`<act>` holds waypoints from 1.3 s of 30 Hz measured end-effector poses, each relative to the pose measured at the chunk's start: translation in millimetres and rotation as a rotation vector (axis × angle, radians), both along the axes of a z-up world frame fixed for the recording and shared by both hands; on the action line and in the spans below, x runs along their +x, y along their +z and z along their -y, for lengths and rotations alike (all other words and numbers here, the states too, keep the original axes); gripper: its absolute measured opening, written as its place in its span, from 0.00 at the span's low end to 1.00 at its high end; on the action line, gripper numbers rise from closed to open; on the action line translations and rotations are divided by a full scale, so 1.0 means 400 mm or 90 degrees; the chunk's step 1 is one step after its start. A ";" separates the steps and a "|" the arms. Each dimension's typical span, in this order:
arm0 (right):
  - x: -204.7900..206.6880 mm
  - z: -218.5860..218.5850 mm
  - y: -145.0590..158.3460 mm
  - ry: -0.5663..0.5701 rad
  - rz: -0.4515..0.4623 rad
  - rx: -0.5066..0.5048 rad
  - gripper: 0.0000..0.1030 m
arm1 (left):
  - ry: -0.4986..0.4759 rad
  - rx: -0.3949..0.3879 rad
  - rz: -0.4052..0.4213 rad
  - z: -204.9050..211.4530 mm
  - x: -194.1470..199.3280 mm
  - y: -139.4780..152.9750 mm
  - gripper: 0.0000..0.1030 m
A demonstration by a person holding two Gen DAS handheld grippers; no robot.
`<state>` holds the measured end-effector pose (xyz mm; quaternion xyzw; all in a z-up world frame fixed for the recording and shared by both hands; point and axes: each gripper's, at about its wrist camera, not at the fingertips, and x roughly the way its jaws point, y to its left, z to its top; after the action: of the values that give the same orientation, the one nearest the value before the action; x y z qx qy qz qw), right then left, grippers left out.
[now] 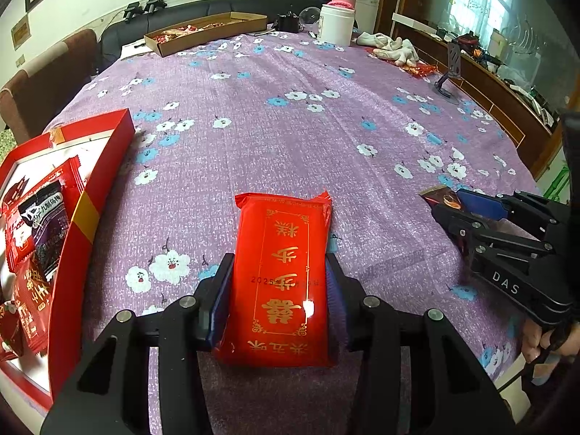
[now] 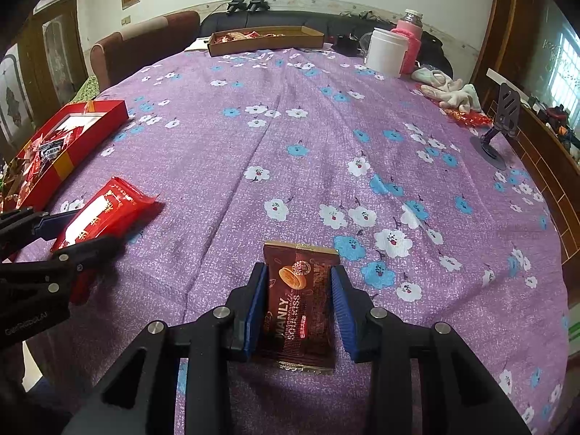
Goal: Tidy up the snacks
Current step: 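Lift the red packet in the left gripper while right lifts the brown chocolate packet, then carry the red packet left and brown chocolate packet right over the red gift box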
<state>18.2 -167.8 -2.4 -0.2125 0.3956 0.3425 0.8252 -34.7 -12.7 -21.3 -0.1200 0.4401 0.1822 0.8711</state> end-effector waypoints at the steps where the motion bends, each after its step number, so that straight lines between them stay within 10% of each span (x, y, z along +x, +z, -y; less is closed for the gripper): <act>1: 0.000 0.001 0.000 -0.001 -0.001 0.001 0.36 | 0.000 -0.002 0.001 0.000 -0.002 0.001 0.44; 39: -0.019 -0.024 0.061 -0.011 -0.034 0.031 0.34 | 0.005 -0.002 0.026 -0.013 -0.070 0.034 0.44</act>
<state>10.8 -158.0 22.2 -0.1796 0.4111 0.3501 0.8223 -62.6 -7.5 -7.7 -0.1266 0.4221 0.1823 0.8789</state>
